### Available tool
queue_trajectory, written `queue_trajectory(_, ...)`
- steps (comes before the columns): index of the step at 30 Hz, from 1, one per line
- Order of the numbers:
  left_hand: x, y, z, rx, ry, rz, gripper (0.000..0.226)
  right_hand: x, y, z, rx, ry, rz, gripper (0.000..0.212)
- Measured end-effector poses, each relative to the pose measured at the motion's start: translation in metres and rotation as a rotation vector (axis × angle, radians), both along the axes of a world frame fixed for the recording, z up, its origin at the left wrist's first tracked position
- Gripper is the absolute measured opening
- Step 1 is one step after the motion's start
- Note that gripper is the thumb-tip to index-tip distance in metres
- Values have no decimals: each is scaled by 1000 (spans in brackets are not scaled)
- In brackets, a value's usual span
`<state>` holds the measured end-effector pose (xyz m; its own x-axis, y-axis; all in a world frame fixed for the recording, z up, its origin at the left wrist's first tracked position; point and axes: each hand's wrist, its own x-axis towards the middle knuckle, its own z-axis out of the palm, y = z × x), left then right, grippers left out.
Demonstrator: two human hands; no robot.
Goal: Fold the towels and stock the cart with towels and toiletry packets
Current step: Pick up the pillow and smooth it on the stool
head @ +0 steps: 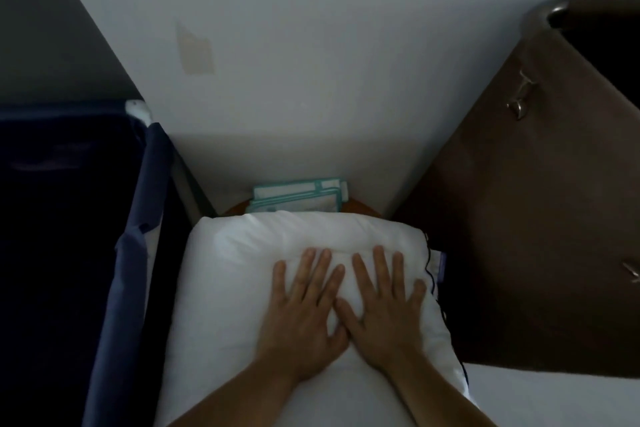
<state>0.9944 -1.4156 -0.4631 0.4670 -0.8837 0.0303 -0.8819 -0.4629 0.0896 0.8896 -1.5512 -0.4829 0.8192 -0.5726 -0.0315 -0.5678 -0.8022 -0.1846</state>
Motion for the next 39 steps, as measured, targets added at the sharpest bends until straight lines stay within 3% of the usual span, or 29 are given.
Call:
queue_trajectory(8,16,-20,-59,-114,-66,-16,72,17,-13,-56,24,-67,12,73)
queue_trajectory(13,15,-19,-41,-67,-52,-1,75,11,-12,-22,62,-20,25,75)
queue_trajectory(18,18,0,-13,37,-35,54,83,-43,29,10,83,35,52,102)
queue_trajectory(23,13,8,15,63,-39,-22,78,-72,27,-3,252,173,-71,122)
queue_trajectory(25,28,27,27,70,-23,102,76,-69,23,-6,294,159,-42,125)
queue_trajectory(27,47,56,38,85,65,351,74,-70,21,-8,347,116,-48,124)
queue_trajectory(29,57,81,44,21,270,591,71,-72,20,-8,404,30,-105,113)
queue_trajectory(32,53,100,50,-267,681,839,90,-60,19,-2,509,-168,-327,102)
queue_trajectory(36,40,117,45,-500,1011,1170,100,-33,7,13,618,-245,-686,120)
queue_trajectory(39,41,121,39,-526,1144,1242,106,-33,-6,5,703,-312,-808,142)
